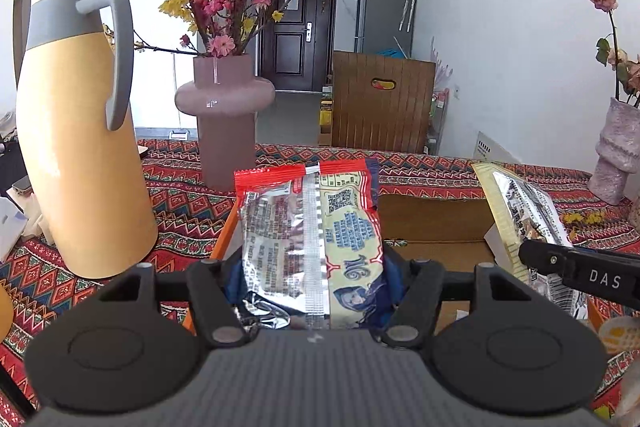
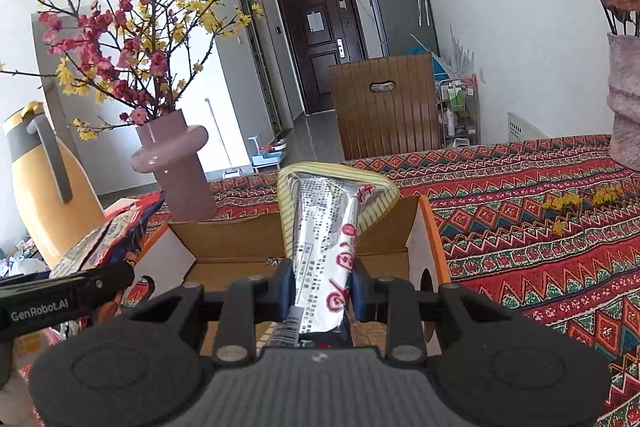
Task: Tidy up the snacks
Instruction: 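Lower both held packets into the box and open both grippers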
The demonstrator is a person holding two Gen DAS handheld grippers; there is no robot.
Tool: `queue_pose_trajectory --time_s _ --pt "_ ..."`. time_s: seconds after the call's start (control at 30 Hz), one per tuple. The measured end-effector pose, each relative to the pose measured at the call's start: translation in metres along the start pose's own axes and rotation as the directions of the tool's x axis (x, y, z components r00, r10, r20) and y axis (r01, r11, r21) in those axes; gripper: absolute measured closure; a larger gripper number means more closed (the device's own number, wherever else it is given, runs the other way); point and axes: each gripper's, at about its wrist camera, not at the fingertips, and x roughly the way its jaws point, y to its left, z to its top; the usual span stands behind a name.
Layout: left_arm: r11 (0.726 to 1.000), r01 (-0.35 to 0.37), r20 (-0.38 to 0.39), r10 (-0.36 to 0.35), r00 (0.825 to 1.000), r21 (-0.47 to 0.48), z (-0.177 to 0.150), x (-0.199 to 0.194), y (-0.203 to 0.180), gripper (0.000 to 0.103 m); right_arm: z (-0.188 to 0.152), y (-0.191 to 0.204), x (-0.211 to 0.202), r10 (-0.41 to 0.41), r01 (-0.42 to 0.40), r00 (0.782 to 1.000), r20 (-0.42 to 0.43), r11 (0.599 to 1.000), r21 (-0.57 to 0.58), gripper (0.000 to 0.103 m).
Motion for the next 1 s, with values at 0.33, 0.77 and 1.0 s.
queue_pose_trajectory --time_s 0.33,0.77,1.0 --pt "1.0 0.006 -0.033 -0.005 0.999 0.022 -0.014 0.015 0.001 0.038 -0.013 0.002 0.022 -0.007 0.006 0.998 -0.067 1.0 -0.01 0.072" --pt "0.999 0.004 0.056 -0.002 0.998 -0.037 -0.009 -0.008 0.008 0.0 -0.012 -0.002 -0.006 -0.009 0.008 0.999 0.04 1.0 0.004 0.0" --pt "0.998 -0.012 0.06 0.015 0.998 -0.054 -0.005 -0.013 0.01 0.0 -0.01 -0.004 -0.011 -0.018 0.017 0.998 0.062 1.0 0.009 0.0"
